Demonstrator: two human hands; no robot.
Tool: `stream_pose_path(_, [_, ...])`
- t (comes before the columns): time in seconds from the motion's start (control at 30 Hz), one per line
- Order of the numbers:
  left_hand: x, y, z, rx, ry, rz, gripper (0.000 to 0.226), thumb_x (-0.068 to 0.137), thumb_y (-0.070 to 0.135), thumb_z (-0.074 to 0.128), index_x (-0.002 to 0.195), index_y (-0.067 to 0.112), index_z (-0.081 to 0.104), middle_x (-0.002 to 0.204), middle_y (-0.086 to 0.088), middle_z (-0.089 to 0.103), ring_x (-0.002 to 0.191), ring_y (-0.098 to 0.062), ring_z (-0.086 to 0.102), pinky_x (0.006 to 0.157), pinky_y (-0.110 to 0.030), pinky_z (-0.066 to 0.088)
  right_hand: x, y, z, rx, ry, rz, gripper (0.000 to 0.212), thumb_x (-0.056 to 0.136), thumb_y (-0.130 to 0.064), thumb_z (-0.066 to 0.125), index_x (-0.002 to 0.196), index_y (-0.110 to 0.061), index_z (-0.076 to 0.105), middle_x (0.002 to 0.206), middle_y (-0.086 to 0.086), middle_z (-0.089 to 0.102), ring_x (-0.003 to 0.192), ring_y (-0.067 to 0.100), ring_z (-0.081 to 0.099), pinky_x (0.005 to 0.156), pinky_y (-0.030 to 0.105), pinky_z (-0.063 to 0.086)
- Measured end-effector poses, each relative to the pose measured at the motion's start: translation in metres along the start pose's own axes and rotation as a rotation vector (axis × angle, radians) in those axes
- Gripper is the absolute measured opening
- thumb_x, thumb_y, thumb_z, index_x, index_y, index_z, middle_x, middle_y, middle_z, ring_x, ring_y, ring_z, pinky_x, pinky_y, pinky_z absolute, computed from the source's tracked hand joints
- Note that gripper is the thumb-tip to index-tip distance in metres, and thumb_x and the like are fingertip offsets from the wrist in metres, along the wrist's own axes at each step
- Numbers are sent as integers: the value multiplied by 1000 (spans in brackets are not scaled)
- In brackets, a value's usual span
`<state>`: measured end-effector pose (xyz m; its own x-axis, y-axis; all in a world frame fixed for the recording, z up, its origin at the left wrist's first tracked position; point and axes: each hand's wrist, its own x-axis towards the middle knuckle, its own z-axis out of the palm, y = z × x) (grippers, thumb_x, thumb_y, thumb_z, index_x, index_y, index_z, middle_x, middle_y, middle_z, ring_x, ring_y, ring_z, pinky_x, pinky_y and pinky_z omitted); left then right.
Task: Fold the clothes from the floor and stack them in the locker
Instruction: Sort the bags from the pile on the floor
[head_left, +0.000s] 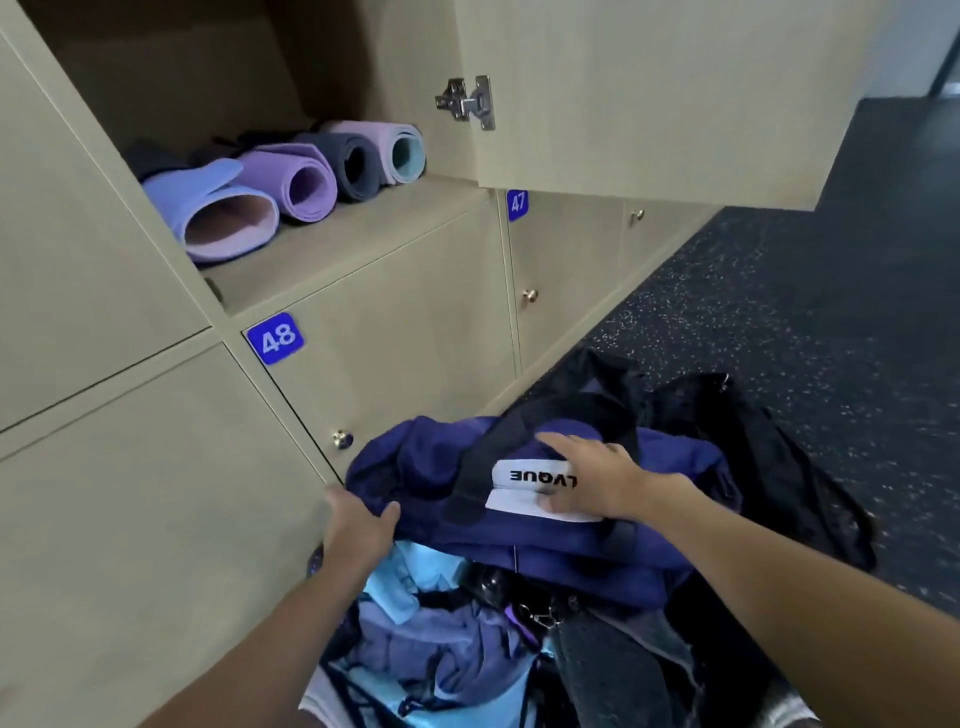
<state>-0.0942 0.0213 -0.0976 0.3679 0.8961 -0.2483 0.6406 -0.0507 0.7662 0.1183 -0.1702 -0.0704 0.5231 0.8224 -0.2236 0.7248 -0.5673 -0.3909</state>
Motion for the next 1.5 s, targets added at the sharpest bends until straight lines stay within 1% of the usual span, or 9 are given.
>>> stream_pose_path(0.13, [-9,14,5,427,55,340,59,92,24,67,140,9,36,137,-21,34,125,-42,40,104,-50,39,6,17,21,-25,-24,11,68,91,-47,59,150,-28,33,147,-4,41,139,20,36,113,40,21])
stream_pose_path(0.23, [-11,24,17,626,-162,568,66,92,50,60,148,32,33,162,-1,12,150,-24,12,115,-63,21,10,29,31,-6,35,-11,50,99,-38,48,147,-26,41,148,-3,43,136,19,41,111,36,23])
stream_pose_path(0.37, [-4,22,29,1043,-421,706,120,75,75,61,154,37,-22,165,11,-20,153,-16,-17,113,-72,3,12,42,36,57,94,-14,39,104,-24,39,140,-23,50,143,-3,51,130,19,48,109,35,29])
stream_pose_path(0.47, [4,17,34,1147,-233,848,127,75,63,72,144,48,-34,168,0,0,154,-28,6,107,-73,23,11,45,37,92,119,-32,36,103,-21,41,135,-22,56,137,-2,56,127,21,51,108,36,34])
stream_pose_path(0.6, [16,31,41,1293,-140,1097,124,60,54,88,152,39,7,145,-7,53,135,-33,48,95,-65,41,7,40,40,79,173,-58,43,101,-31,46,142,-21,47,140,0,55,128,20,50,110,36,31])
stream_pose_path(0.8, [21,63,51,1267,-323,980,68,95,38,61,154,30,28,167,-3,-10,154,-24,-12,117,-64,16,-12,20,47,-154,63,-182,122,57,-92,39,155,-25,10,151,3,34,143,22,27,118,44,15])
stream_pose_path(1.2, [38,66,62,1206,-486,983,41,100,30,53,140,32,41,160,13,25,154,-20,5,119,-61,12,-12,5,101,-345,257,-92,123,36,-63,85,137,-13,35,126,22,59,115,38,58,100,57,43])
stream_pose_path(1.33, [31,71,56,1099,-550,966,63,93,50,59,147,35,33,162,10,23,154,-18,4,120,-60,7,-4,12,95,-295,244,-75,114,41,-45,85,138,-7,39,109,14,66,94,33,65,84,45,52])
stream_pose_path(1.5, [27,70,56,1259,-496,1043,127,71,72,68,156,30,-16,166,-2,9,155,-22,-1,120,-60,4,-2,20,60,-37,216,-79,70,85,-24,63,145,-3,33,121,18,63,109,38,59,86,39,43])
